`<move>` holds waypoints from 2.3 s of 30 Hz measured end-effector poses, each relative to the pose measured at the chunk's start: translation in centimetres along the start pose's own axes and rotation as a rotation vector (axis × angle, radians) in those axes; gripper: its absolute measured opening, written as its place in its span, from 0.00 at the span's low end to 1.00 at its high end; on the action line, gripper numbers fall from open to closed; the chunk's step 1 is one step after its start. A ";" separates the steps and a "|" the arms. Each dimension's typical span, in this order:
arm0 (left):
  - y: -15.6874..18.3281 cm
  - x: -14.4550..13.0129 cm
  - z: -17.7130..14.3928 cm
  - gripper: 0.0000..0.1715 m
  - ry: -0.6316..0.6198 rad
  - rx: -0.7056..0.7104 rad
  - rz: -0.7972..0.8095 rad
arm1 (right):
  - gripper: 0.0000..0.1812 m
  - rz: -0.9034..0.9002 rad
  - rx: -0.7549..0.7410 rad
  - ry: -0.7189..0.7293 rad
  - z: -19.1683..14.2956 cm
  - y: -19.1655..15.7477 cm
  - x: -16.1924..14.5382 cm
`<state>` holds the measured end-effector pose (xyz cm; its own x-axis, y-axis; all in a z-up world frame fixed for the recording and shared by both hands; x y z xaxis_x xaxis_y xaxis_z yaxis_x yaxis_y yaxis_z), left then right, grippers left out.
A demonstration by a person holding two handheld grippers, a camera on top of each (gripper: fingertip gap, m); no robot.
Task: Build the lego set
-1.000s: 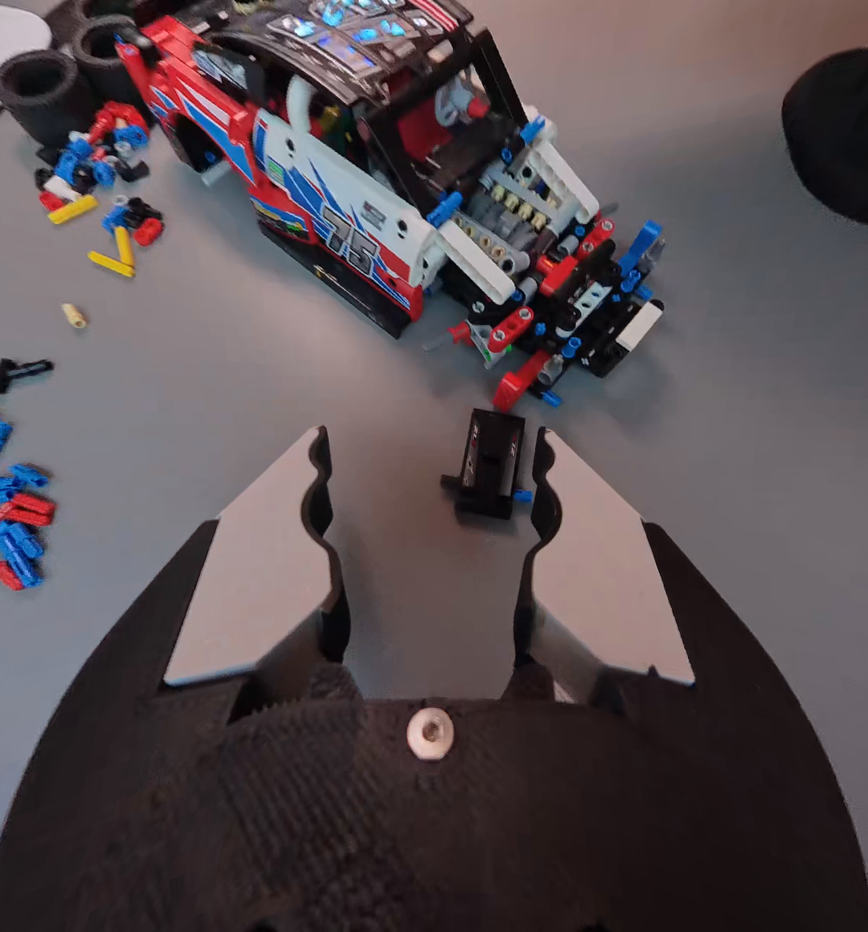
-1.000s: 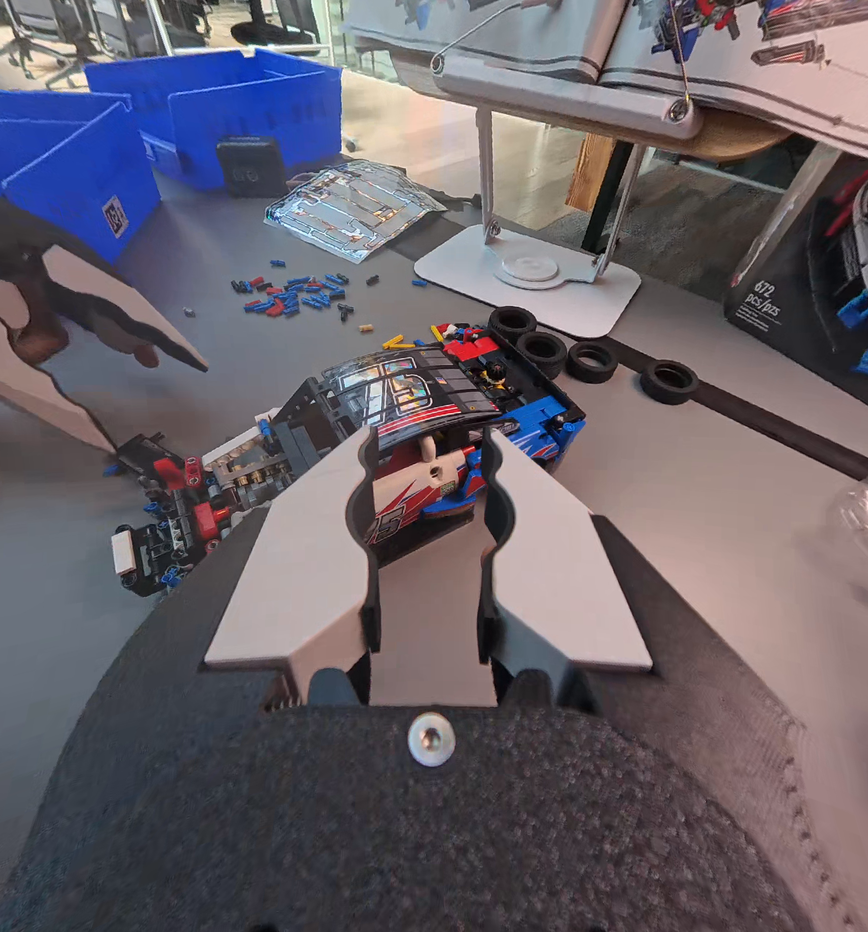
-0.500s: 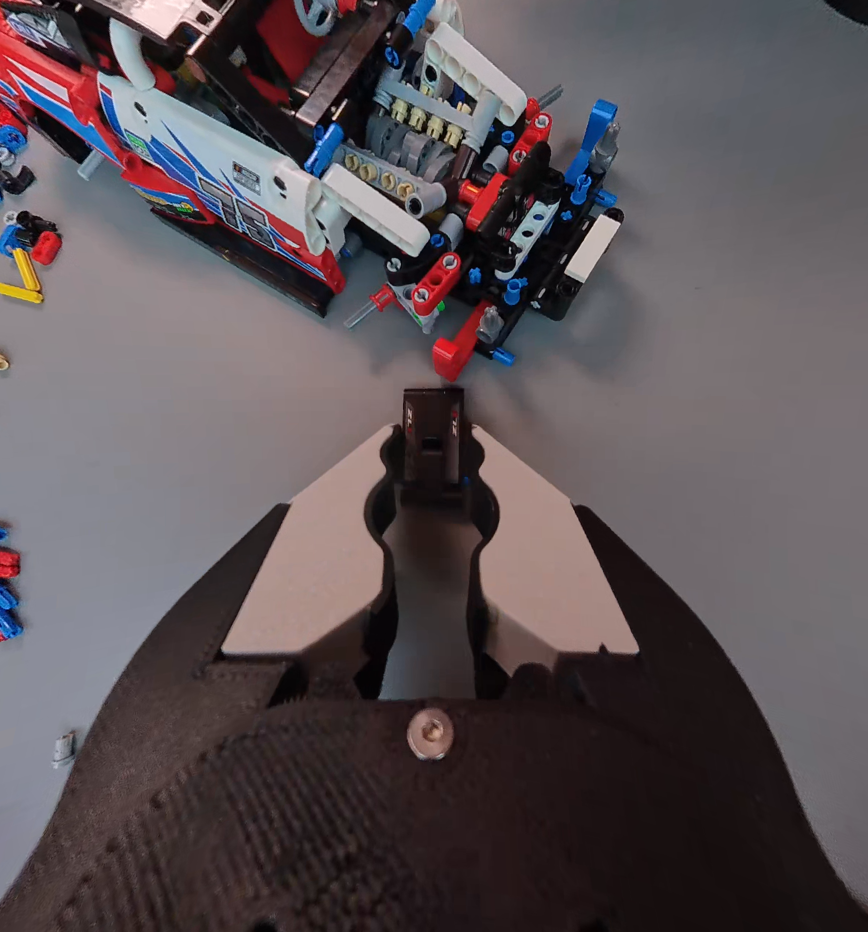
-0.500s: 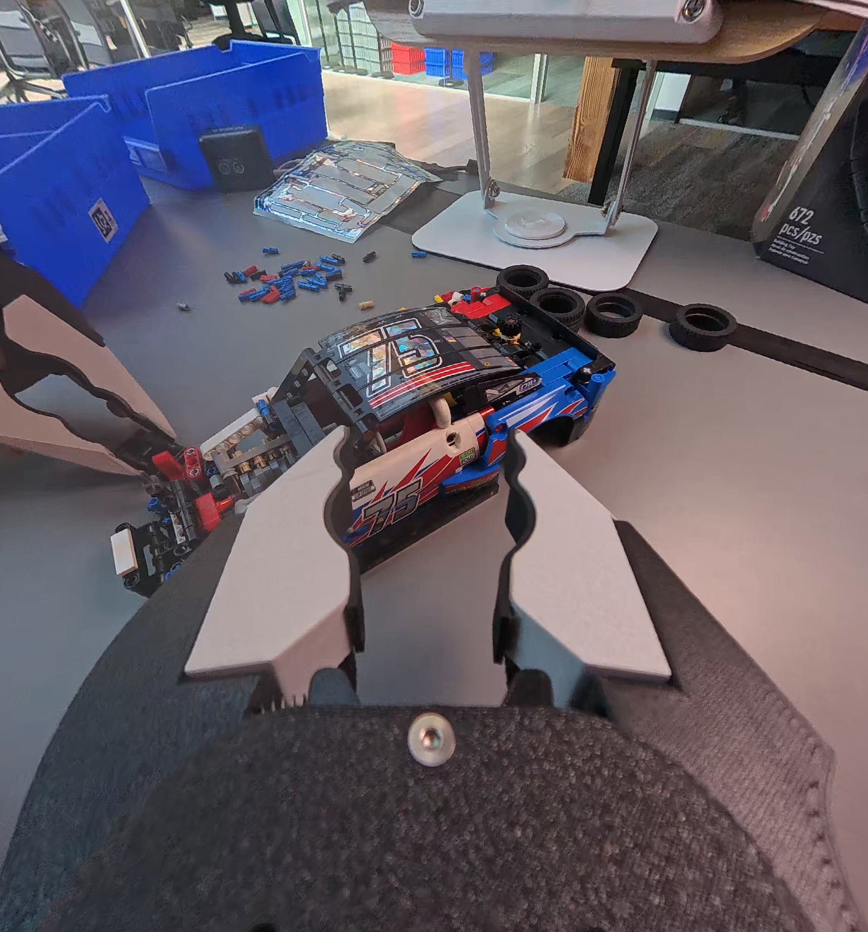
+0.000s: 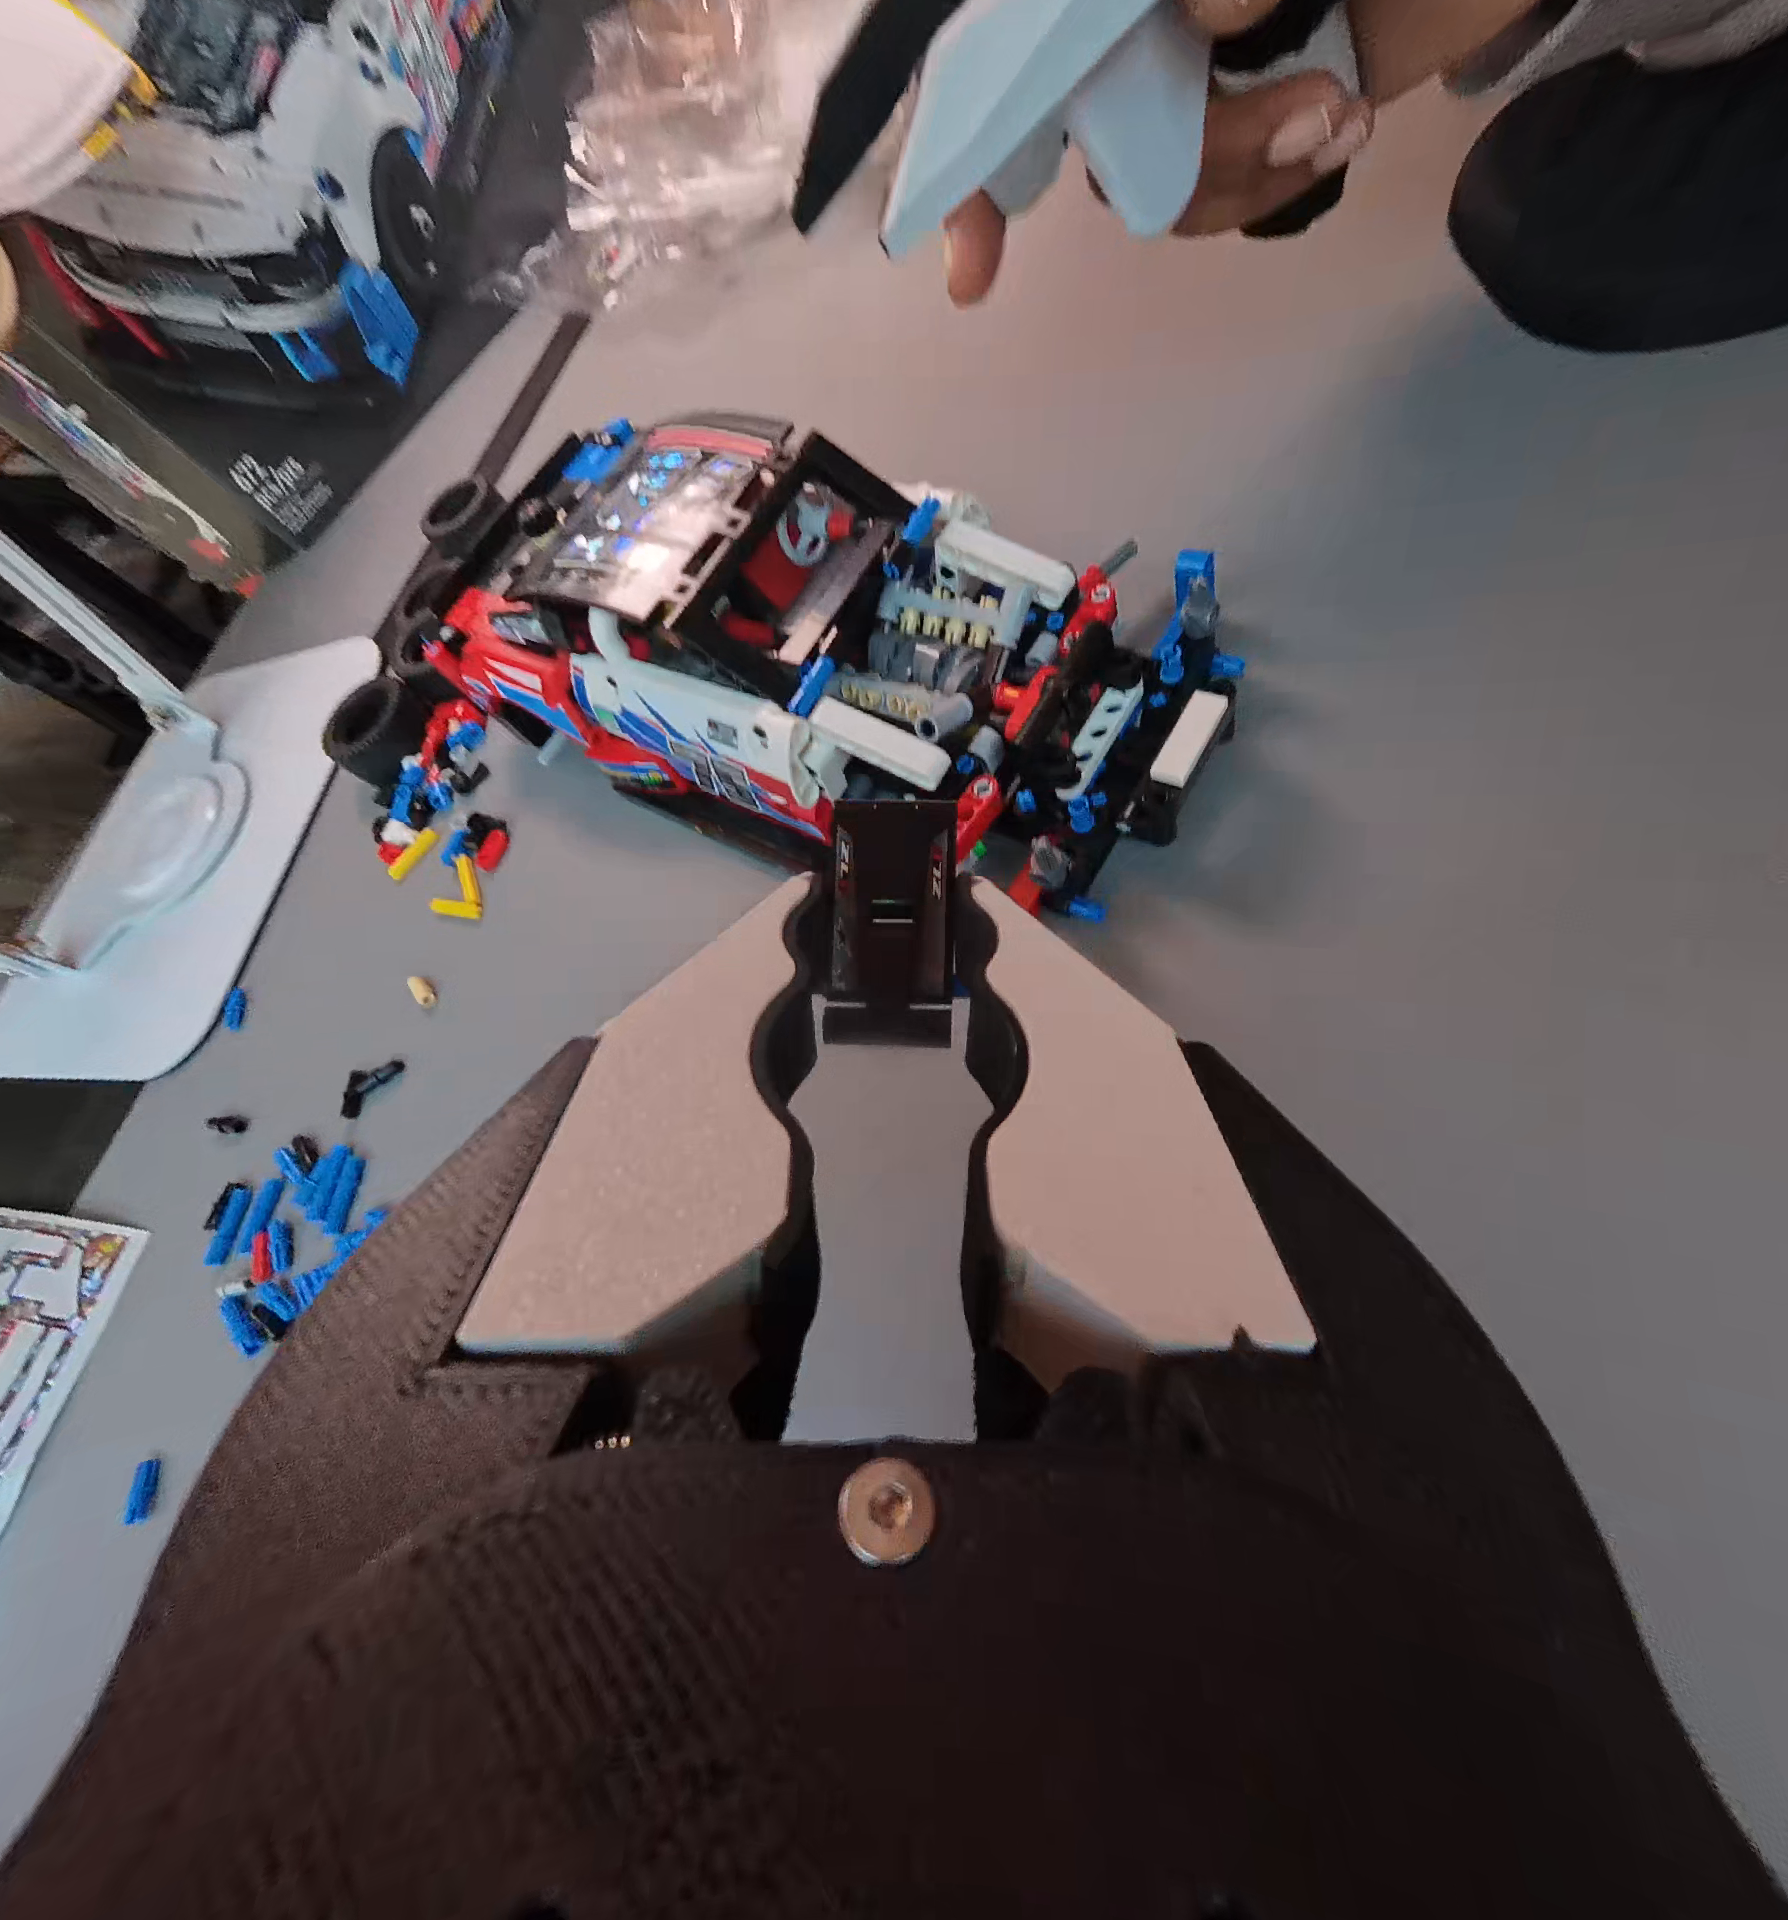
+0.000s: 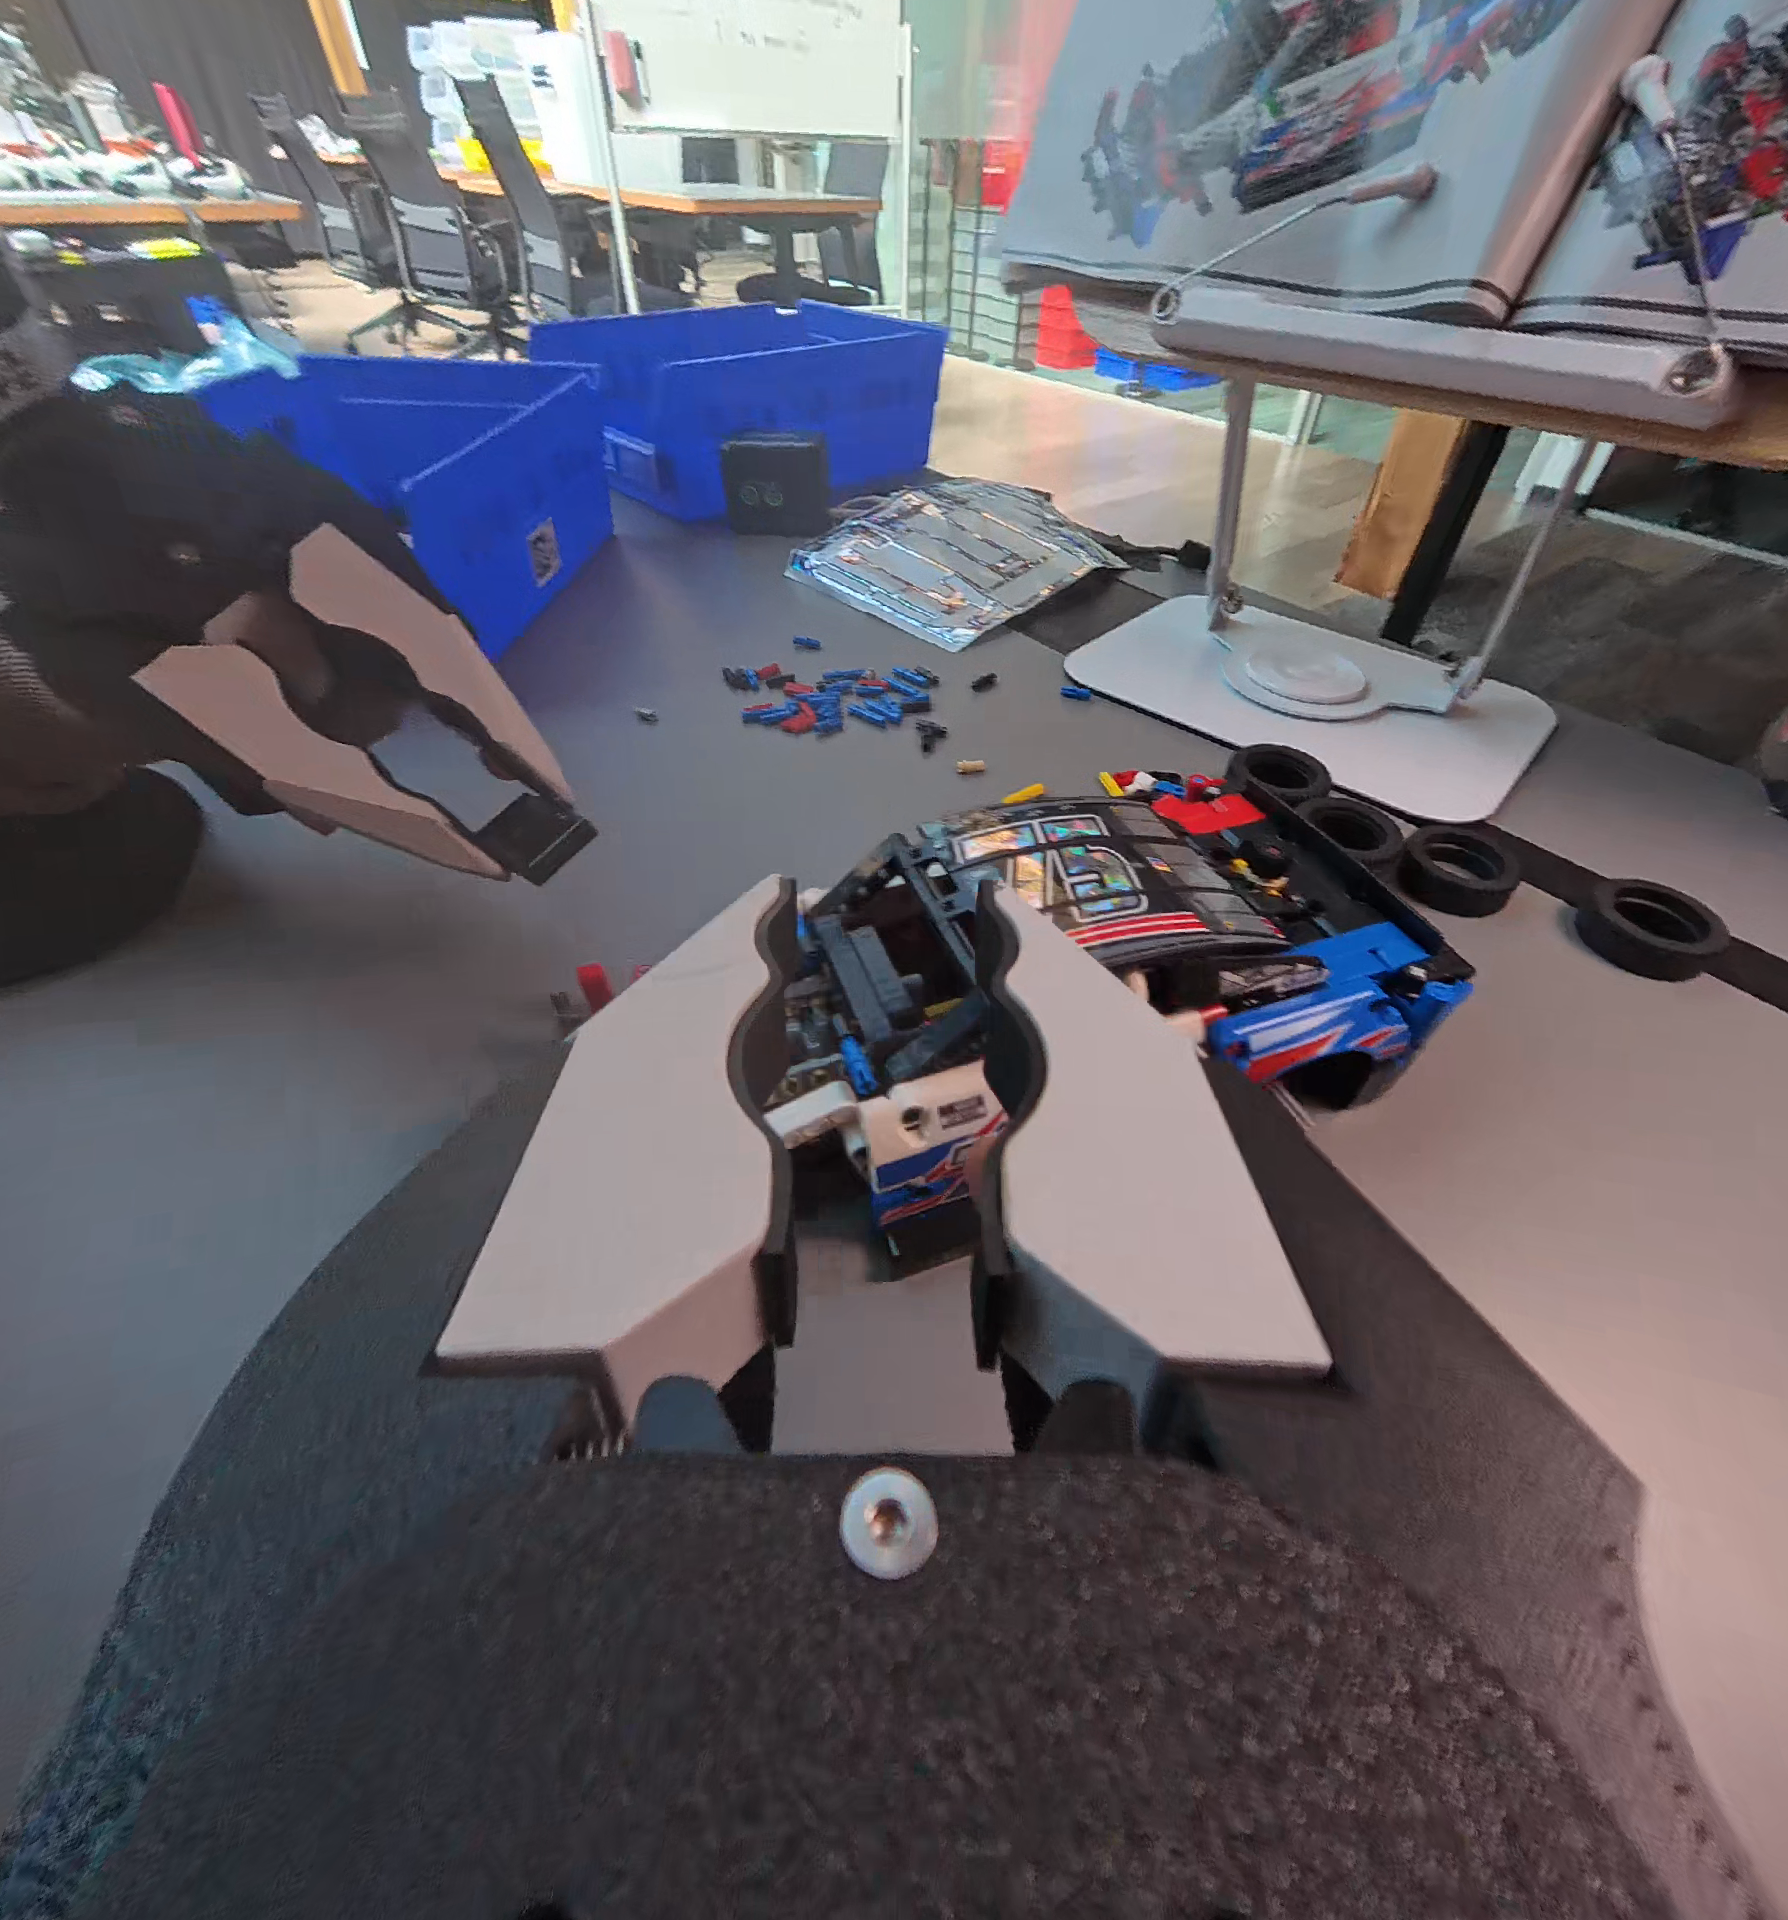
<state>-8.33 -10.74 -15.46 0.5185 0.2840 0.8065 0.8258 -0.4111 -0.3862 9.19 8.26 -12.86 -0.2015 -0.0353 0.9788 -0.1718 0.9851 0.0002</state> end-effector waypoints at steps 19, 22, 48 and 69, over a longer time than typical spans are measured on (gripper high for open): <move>1.9 3.8 1.7 0.25 0.229 -0.044 -0.376 | 0.02 0.623 0.555 -0.060 2.5 -3.5 -0.8; 1.5 2.5 2.7 0.23 0.216 -0.393 -0.721 | 0.03 0.633 0.663 -0.130 1.7 -2.4 -1.1; 1.3 0.8 7.3 0.03 0.261 -0.493 -1.702 | 0.19 -0.982 -0.065 -0.204 3.3 -6.8 -2.7; 0.1 0.4 5.6 0.14 0.321 -0.573 -1.538 | 0.03 -1.083 -0.102 -0.096 3.0 -6.6 -2.8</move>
<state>-6.82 -5.86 -17.70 -0.7664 0.5491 0.3334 0.2673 -0.1994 0.9428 8.03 1.35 -16.17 -0.0663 -0.9007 0.4293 -0.2235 0.4327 0.8734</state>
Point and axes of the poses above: each gripper's, where its closed fingertips meet, z out along the fingers, x out of its top, y = z × x across the jaws, the point moved 9 cm from there along -z, back along the fingers, and after that the axes turned 5 degrees about x, right-handed, at the moved point
